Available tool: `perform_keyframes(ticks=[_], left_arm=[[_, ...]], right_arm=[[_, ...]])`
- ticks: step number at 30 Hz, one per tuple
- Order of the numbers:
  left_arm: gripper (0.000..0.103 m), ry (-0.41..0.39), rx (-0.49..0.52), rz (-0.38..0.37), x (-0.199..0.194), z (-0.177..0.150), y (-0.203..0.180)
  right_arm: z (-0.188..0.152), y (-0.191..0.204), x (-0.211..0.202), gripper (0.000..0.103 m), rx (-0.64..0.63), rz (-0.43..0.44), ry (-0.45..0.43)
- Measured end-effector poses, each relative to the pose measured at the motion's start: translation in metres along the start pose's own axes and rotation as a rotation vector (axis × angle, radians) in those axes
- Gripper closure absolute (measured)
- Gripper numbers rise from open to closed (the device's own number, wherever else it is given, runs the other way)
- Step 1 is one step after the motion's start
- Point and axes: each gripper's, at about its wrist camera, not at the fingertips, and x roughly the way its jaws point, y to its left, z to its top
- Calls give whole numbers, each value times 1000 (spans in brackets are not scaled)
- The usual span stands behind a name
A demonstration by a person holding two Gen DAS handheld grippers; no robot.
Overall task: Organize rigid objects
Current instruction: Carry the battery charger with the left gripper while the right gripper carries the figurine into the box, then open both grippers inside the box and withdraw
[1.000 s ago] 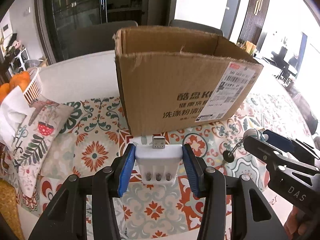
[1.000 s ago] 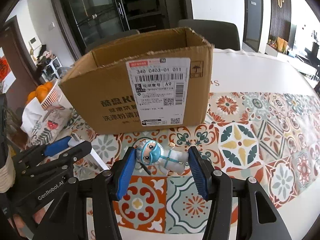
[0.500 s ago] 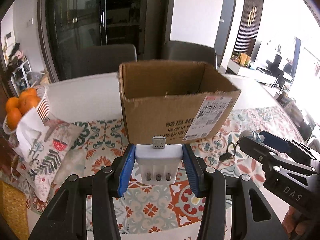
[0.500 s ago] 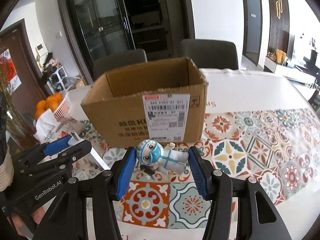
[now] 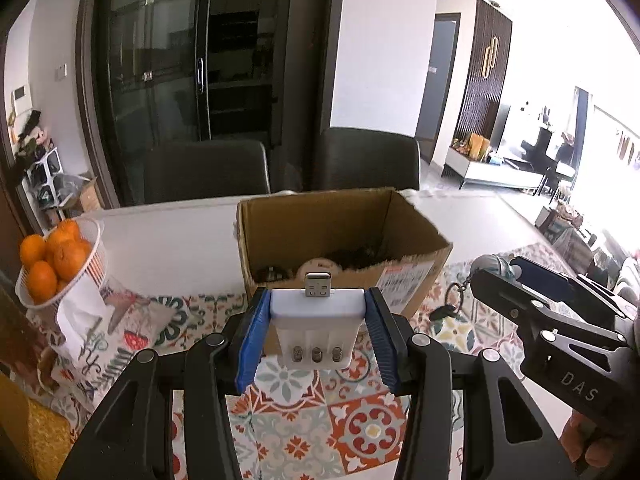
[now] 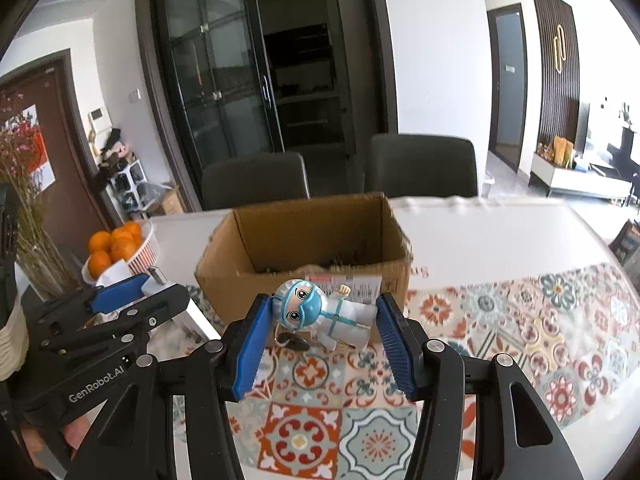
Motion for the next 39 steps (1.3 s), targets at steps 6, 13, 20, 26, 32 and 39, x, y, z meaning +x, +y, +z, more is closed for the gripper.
perform_keyframes(ticks=[6,13,20,26,32,39], left_arm=[[56,-36,13,-6,-2,20,-3],[56,-89,41,-3,-4,49,-4],[56,-109,59,0,10,76,-5],[56,-84,67,1,32,90,-2],[56,-31,59,-7,57,95,-2],[56,40,50,24,88,97,2]], right_arm=[[20,1,-4,49,-15,9,-46],[42,1,-3,49,-20,23,-85],[66,2,6,49,-51,21,-114],[84,-1,25,49,-66,9,-110],[96,-7,50,49,-67,15,-72],[100,-11,83,49,-57,18,-7]])
